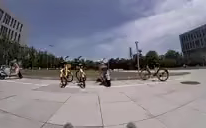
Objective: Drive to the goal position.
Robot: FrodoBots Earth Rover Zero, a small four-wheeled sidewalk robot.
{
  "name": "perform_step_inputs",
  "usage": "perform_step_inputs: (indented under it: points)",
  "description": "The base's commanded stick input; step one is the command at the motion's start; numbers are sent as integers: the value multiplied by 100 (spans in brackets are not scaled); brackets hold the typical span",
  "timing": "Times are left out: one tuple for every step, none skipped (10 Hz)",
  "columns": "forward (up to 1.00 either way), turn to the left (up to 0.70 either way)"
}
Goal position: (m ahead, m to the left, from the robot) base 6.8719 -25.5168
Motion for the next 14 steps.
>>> perform_step_inputs:
  points:
    - [0, -45]
    - [0, -45]
    - [0, -45]
    - [0, -45]
    - [0, -45]
    - [0, -45]
    - [0, -45]
    - [0, -45]
    - [0, -45]
    - [0, -45]
    - [0, -45]
    - [0, -45]
    - [0, -45]
    - [0, -45]
